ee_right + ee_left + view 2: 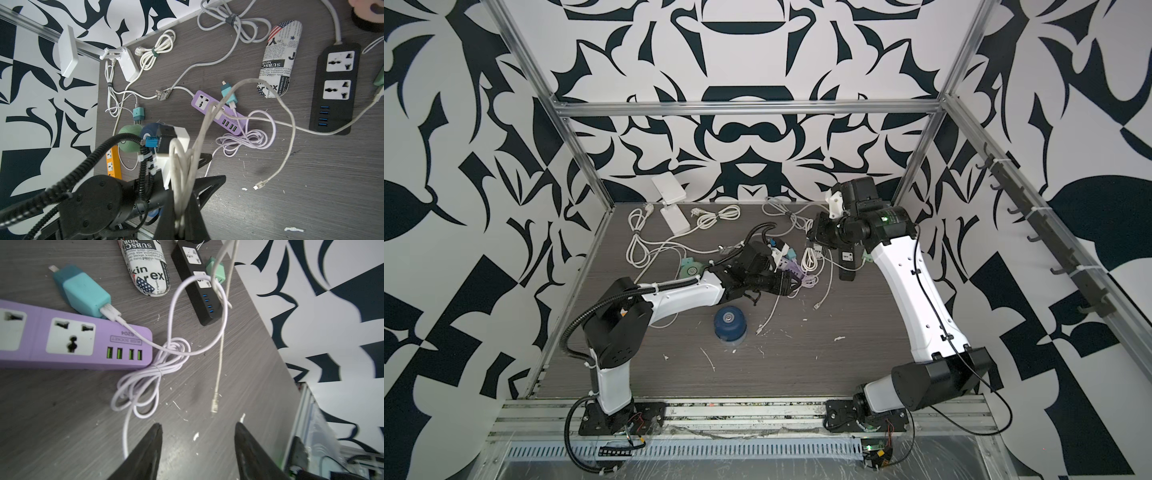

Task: Charge the cordless meat grinders
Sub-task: Pick up the charging cable from the center of the board.

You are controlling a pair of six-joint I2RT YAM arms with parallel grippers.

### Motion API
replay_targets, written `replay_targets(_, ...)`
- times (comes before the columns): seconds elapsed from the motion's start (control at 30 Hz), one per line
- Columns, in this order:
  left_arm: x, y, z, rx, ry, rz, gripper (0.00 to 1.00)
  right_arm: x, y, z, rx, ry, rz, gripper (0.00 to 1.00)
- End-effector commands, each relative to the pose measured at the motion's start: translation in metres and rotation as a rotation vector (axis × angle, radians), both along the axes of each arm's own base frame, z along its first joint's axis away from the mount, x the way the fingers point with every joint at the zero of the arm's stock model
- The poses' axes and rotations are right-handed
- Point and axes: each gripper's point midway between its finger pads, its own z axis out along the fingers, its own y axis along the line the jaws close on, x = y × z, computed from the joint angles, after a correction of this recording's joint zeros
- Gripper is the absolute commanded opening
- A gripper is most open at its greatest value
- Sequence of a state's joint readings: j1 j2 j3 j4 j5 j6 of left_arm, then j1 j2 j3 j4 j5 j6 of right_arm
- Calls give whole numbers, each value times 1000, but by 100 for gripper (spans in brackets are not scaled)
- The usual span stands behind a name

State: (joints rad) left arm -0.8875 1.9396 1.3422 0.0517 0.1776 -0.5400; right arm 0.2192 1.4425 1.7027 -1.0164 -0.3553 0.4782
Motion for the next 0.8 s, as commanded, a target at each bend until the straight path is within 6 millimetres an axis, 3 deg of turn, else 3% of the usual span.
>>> replay_targets(0.0, 5, -7, -7, 62, -79, -26, 57, -3, 4, 30, 64, -73, 8, 0)
replay_targets(0.17, -7, -25, -18, -14, -85, -100, 59, -2, 5, 35, 96, -78, 9, 0)
replay_targets(0.33, -16, -41, -16, -95, -43, -163, 61, -2, 8, 38, 119, -74, 14, 0)
replay_targets(0.77, -16, -59, -53, -30, -3, -190, 59, -3, 10, 39, 138, -70, 14, 0)
